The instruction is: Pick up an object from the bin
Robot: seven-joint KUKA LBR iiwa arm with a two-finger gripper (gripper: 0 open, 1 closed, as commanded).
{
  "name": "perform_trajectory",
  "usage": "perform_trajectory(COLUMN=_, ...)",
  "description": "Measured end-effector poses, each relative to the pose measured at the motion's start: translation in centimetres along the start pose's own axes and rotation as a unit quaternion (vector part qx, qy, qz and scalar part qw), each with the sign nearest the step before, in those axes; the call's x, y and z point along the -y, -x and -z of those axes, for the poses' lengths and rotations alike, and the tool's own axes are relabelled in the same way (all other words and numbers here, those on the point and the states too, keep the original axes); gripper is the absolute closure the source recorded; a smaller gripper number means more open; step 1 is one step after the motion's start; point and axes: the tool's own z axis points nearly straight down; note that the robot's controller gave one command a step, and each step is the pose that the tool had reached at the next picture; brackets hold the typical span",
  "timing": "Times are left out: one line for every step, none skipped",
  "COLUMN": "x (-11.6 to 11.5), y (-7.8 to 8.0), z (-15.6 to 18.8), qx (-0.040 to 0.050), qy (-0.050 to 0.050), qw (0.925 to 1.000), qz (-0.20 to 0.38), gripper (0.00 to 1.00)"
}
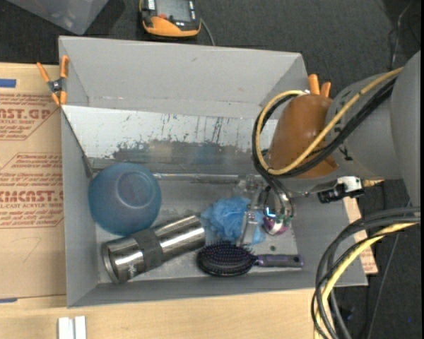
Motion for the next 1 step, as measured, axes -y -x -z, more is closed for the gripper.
perform_trajectory(x=0.07, y=-1.07, z=-2.66, qx=0.0135, qy=0.002, qw=0.999, qz=-0.042, gripper=0.0)
